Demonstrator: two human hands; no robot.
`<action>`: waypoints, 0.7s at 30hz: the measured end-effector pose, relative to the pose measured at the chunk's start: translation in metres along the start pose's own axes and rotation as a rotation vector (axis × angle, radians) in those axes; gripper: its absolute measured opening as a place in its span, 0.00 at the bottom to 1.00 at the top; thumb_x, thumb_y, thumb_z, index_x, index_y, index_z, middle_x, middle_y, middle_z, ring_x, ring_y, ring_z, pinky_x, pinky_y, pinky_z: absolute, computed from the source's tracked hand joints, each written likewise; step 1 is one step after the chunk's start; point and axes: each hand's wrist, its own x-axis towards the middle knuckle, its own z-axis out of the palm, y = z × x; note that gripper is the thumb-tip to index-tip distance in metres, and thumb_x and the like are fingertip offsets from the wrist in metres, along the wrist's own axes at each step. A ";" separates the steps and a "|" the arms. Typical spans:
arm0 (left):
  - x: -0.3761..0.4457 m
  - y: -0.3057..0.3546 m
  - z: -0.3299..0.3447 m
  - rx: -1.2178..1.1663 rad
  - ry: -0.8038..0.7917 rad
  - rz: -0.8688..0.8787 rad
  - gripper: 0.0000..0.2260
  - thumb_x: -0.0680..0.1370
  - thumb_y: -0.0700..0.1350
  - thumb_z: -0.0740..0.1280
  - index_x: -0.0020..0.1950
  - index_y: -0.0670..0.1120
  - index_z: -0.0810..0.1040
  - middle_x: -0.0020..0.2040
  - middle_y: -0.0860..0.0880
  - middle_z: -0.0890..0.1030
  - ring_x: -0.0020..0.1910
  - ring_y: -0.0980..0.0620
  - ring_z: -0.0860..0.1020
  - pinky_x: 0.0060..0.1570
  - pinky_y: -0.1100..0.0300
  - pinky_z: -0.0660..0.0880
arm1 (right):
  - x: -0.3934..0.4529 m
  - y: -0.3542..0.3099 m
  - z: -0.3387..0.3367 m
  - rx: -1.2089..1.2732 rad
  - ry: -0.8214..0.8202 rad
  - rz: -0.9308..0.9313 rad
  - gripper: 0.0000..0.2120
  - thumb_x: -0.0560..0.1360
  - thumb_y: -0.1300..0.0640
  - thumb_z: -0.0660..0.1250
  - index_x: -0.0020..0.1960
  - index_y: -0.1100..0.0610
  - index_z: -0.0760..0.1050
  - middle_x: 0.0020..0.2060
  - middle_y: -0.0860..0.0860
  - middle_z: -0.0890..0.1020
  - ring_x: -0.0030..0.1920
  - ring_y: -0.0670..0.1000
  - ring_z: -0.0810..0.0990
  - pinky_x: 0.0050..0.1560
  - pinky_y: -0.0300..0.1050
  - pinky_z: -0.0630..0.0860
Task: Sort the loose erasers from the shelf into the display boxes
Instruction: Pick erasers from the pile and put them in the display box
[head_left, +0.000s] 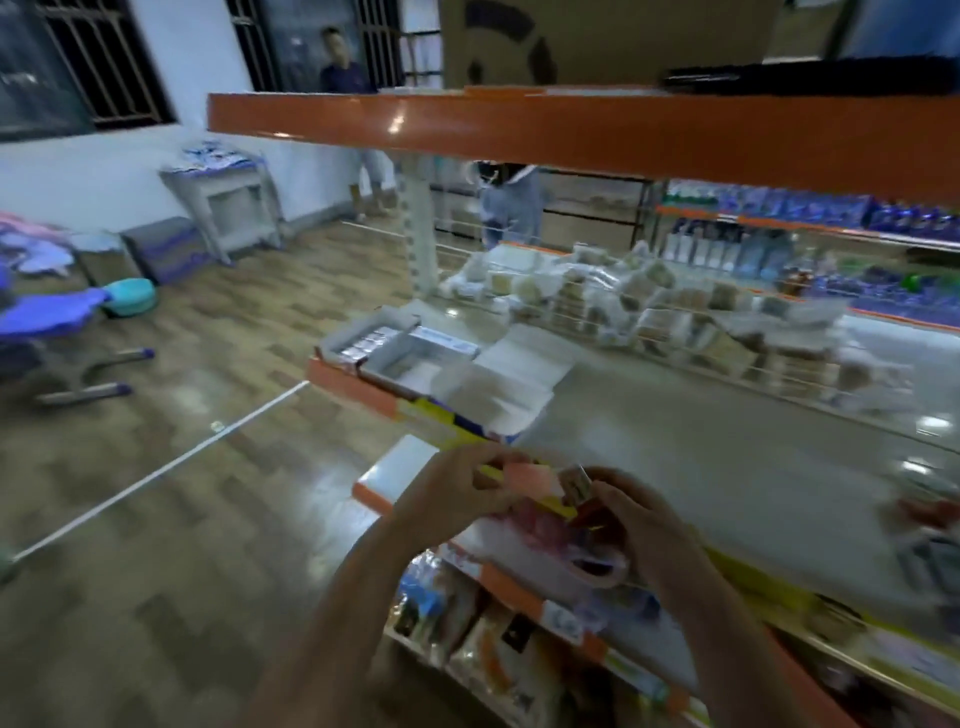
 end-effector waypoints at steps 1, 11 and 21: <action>-0.002 -0.007 -0.015 -0.015 0.015 -0.007 0.14 0.74 0.37 0.69 0.57 0.52 0.80 0.46 0.43 0.84 0.41 0.48 0.84 0.44 0.56 0.80 | 0.008 0.000 0.015 -0.003 -0.002 -0.006 0.10 0.80 0.63 0.56 0.52 0.59 0.77 0.32 0.56 0.83 0.30 0.52 0.81 0.28 0.40 0.75; 0.022 -0.077 -0.136 -0.044 0.195 0.006 0.18 0.73 0.39 0.69 0.50 0.65 0.79 0.46 0.58 0.81 0.42 0.58 0.80 0.44 0.61 0.78 | 0.112 -0.018 0.126 0.058 -0.222 -0.056 0.07 0.70 0.53 0.69 0.47 0.51 0.81 0.38 0.54 0.83 0.31 0.49 0.80 0.28 0.39 0.75; 0.112 -0.117 -0.244 0.007 0.231 0.005 0.13 0.72 0.46 0.71 0.49 0.65 0.79 0.49 0.57 0.82 0.47 0.59 0.79 0.46 0.63 0.76 | 0.239 -0.057 0.196 -0.321 -0.233 -0.136 0.16 0.73 0.67 0.67 0.59 0.57 0.70 0.42 0.56 0.80 0.35 0.46 0.80 0.31 0.38 0.74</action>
